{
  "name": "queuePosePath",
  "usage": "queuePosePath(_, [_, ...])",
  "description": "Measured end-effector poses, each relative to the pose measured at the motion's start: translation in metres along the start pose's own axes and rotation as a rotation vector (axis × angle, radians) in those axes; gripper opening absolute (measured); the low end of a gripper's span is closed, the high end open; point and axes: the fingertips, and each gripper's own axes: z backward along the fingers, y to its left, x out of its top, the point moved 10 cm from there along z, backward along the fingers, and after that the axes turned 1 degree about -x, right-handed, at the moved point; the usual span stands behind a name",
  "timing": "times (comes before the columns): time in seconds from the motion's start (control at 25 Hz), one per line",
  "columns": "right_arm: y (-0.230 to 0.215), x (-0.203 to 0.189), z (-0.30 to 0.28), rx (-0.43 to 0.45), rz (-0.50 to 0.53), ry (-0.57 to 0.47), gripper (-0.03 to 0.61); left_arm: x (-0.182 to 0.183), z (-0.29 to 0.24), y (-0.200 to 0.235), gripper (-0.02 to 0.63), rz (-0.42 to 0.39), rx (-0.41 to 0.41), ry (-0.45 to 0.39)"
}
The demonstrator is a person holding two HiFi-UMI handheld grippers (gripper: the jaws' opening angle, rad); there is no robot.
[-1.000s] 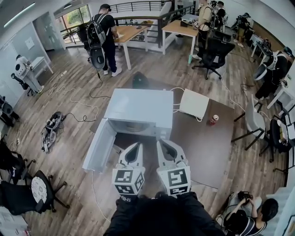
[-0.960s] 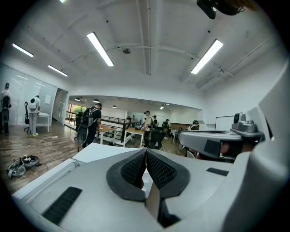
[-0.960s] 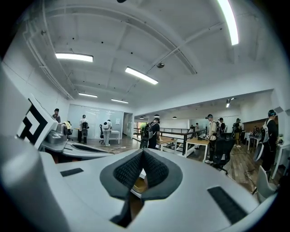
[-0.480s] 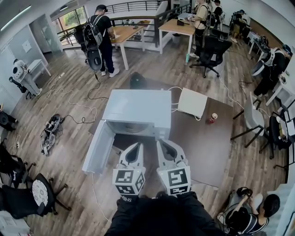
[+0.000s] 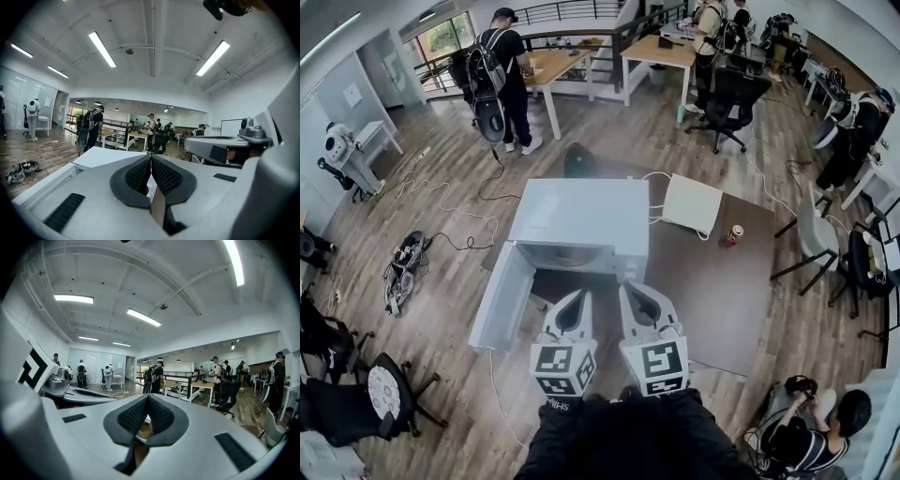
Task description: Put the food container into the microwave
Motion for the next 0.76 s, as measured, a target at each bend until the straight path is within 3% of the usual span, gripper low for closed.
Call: queuePosePath(0.76, [0.0003,-0.0042,0.0049,-0.004,0.002,0.01,0.023,-0.0048,0.0001,-0.0059,0.034,0.001,-0.017,0.012])
